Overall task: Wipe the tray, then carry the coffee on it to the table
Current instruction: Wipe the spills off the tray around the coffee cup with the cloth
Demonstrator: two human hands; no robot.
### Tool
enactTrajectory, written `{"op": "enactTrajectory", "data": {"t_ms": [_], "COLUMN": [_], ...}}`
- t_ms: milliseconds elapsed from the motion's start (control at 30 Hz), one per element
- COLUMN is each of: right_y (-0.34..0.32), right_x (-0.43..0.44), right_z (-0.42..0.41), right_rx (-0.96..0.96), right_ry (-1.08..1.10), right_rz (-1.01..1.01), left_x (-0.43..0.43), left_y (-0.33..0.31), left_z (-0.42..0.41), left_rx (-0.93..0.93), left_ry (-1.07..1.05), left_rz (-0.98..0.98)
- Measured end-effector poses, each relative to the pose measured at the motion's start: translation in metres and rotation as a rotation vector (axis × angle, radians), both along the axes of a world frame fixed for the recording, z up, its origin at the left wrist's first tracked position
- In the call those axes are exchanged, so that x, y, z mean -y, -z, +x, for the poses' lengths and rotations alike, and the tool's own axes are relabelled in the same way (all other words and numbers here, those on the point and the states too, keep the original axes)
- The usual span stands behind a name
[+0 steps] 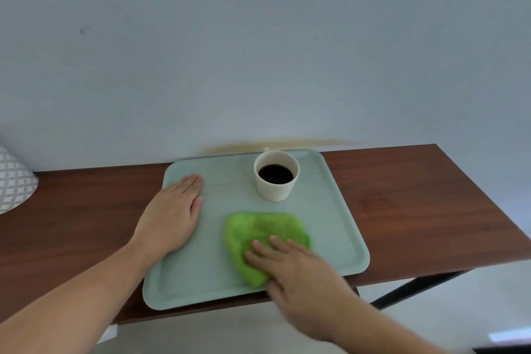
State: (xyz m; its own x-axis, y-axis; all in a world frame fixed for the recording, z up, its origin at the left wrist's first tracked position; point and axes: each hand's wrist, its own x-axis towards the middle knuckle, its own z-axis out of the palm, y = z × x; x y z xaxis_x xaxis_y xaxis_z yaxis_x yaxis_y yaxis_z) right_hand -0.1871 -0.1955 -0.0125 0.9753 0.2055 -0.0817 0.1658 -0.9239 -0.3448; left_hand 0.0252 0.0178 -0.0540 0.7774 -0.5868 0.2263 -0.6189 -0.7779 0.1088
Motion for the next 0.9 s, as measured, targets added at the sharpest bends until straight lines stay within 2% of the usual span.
{"op": "enactTrajectory", "data": {"t_ms": [100,167,300,367,500,633,767,900], "right_y": [-0.008,-0.022,-0.061,-0.072,-0.080,-0.082,-0.064,-0.032], "right_x": [0.042,0.054,0.069,0.083,0.110,0.135,0.141,0.138], "right_z": [-0.012,-0.006,0.019,0.027,0.036,0.061,0.073,0.050], "right_rx": [0.088,0.056,0.130,0.133,0.150,0.299,0.360,0.302], "right_ry": [0.346,0.585,0.980,1.148,1.289,1.249,1.254,1.392], "right_rz": [0.143,0.428,1.114,1.344,1.701,2.023,2.193,2.087], "left_x": [0.000,0.000,0.000,0.001,0.001,0.002,0.002,0.003], "left_y": [0.002,0.001,-0.002,-0.003,-0.003,-0.004,-0.005,-0.006], "left_z": [-0.001,0.000,-0.003,-0.005,-0.005,-0.005,-0.005,-0.007], "left_rx": [0.001,0.001,0.004,0.009,0.010,0.000,-0.006,-0.008], "left_ry": [-0.010,-0.010,-0.016,-0.021,-0.029,-0.033,-0.033,-0.037], "left_rz": [-0.001,-0.001,-0.029,-0.023,-0.004,0.020,0.034,0.027]}}
